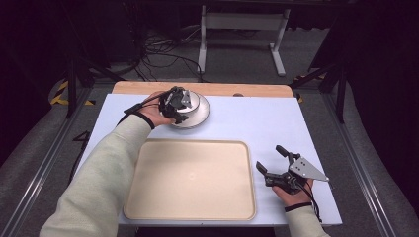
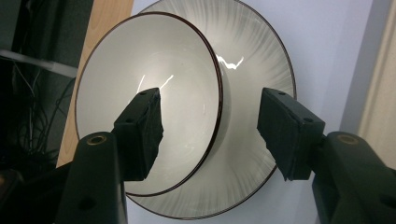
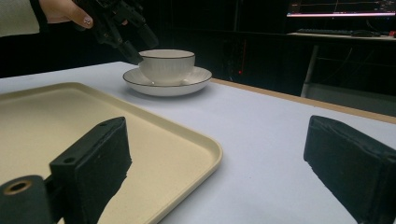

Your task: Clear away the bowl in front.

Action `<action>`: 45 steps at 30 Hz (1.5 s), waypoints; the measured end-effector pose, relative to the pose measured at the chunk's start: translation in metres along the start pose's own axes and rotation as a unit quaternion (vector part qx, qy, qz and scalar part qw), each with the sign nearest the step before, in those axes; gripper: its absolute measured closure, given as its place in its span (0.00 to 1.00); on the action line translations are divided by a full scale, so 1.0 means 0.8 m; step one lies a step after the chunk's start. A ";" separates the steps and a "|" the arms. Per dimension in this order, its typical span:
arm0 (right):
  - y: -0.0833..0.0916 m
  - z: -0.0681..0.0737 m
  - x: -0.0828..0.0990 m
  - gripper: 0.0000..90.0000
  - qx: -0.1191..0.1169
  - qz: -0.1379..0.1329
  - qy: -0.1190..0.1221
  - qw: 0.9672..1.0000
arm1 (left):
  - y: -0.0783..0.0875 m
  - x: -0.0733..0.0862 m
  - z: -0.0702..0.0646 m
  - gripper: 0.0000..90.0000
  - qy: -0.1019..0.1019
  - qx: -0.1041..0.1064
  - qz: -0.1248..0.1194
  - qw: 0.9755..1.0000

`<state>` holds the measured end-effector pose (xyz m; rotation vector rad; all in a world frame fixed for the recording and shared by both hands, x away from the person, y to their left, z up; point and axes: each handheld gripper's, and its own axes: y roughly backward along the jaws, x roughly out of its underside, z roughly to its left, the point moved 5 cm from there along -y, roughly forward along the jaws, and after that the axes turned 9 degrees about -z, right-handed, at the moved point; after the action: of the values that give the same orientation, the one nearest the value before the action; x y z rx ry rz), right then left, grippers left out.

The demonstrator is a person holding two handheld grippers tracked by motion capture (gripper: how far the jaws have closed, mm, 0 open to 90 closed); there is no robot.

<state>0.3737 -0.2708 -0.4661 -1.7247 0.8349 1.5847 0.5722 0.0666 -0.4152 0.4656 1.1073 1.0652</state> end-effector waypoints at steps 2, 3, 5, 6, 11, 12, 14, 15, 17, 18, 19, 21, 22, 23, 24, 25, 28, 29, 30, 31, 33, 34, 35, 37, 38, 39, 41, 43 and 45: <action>0.000 0.000 0.000 0.09 0.000 0.000 0.000 1.000 | -0.004 0.001 -0.001 0.48 -0.004 0.006 0.001 1.000; 0.000 0.000 0.000 0.09 0.000 0.000 0.000 1.000 | -0.006 0.002 0.000 0.49 -0.006 0.007 0.003 1.000; 0.000 0.000 0.000 0.09 0.000 -0.001 -0.001 1.000 | -0.010 0.003 0.000 0.49 -0.004 0.011 0.007 1.000; 0.000 0.000 0.000 0.09 0.000 -0.001 -0.001 1.000 | -0.010 0.003 0.000 0.51 -0.004 0.011 0.007 1.000; 0.000 0.000 0.000 0.09 0.000 -0.003 -0.003 1.000 | -0.021 0.008 0.000 0.55 -0.003 0.024 0.024 0.999; 0.000 -0.001 0.000 0.08 0.001 -0.003 -0.003 1.000 | -0.023 0.009 0.000 0.56 -0.003 0.025 0.026 0.999; 0.000 -0.001 0.000 0.09 0.001 -0.003 -0.004 1.000 | -0.027 0.011 -0.001 0.59 -0.008 0.030 0.034 0.999; 0.000 -0.001 0.000 0.08 0.001 -0.003 -0.004 1.000 | -0.028 0.011 -0.001 0.61 -0.007 0.033 0.037 0.999; 0.000 -0.001 0.000 0.09 0.002 -0.003 -0.004 1.000 | -0.030 0.012 -0.002 0.65 -0.006 0.037 0.042 0.998; 0.000 -0.001 0.000 0.08 0.002 -0.003 -0.004 1.000 | -0.032 0.013 -0.002 0.67 -0.011 0.040 0.047 0.998; 0.000 -0.001 0.000 0.08 0.002 -0.004 -0.005 1.000 | -0.033 0.014 -0.004 0.70 -0.008 0.044 0.049 0.998; 0.001 -0.001 0.000 0.08 0.003 -0.004 -0.004 1.000 | -0.035 0.014 -0.003 0.74 -0.016 0.040 0.055 0.998; 0.001 -0.001 0.000 0.08 0.004 -0.004 -0.006 1.000 | -0.036 0.013 -0.003 0.75 -0.017 0.043 0.055 0.997; 0.001 -0.001 0.000 0.08 0.004 -0.004 -0.006 1.000 | -0.036 0.013 -0.003 0.78 -0.015 0.041 0.055 0.998; 0.001 -0.001 0.000 0.08 0.004 -0.004 -0.005 1.000 | -0.036 0.012 -0.002 0.81 -0.019 0.040 0.053 0.998; 0.001 -0.001 0.000 0.09 0.004 -0.004 -0.005 1.000 | -0.036 0.012 -0.002 0.84 -0.019 0.043 0.055 0.997; 0.001 -0.001 0.000 0.09 0.003 -0.005 -0.006 1.000 | -0.036 0.010 -0.005 0.86 -0.026 0.046 0.057 0.997; 0.001 -0.001 0.000 0.08 0.003 -0.005 -0.006 1.000 | -0.037 0.010 -0.006 0.87 -0.028 0.050 0.057 0.997; 0.001 -0.001 0.000 0.08 0.004 -0.005 -0.006 1.000 | -0.036 0.010 -0.006 0.89 -0.029 0.051 0.057 0.997; 0.001 -0.001 0.000 0.08 0.003 -0.005 -0.006 1.000 | -0.036 0.009 -0.006 0.90 -0.028 0.053 0.057 0.997; 0.001 -0.001 0.000 0.08 0.003 -0.005 -0.006 1.000 | -0.037 0.010 -0.007 0.91 -0.020 0.061 0.056 0.996; 0.001 -0.001 0.000 0.09 0.003 -0.005 -0.006 1.000 | -0.036 0.010 -0.006 0.92 -0.026 0.061 0.060 0.996; 0.001 -0.001 0.000 0.09 0.003 -0.005 -0.006 1.000 | -0.036 0.012 -0.007 0.92 -0.024 0.062 0.063 0.996; 0.001 -0.001 0.000 0.08 0.003 -0.005 -0.006 1.000 | -0.037 0.012 -0.009 0.93 -0.029 0.066 0.066 0.995; 0.001 -0.001 0.000 0.08 0.003 -0.005 -0.007 1.000 | -0.036 0.012 -0.009 0.93 -0.028 0.068 0.072 0.995; 0.001 -0.001 0.000 0.08 0.003 -0.005 -0.008 1.000 | -0.035 0.012 -0.009 0.93 -0.025 0.069 0.073 0.995; 0.001 -0.001 0.000 0.09 0.003 -0.005 -0.007 1.000 | -0.034 0.012 -0.009 0.93 -0.020 0.070 0.078 0.994; 0.001 -0.001 0.000 0.08 0.003 -0.005 -0.007 1.000 | -0.033 0.013 -0.009 0.93 -0.022 0.071 0.085 0.994; 0.001 -0.002 0.000 0.08 0.003 -0.005 -0.007 1.000 | -0.032 0.013 -0.009 0.93 -0.024 0.070 0.088 0.993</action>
<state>0.3740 -0.2721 -0.4658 -1.7089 0.8214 1.5859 0.5785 0.0624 -0.4430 0.7082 1.1182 1.1282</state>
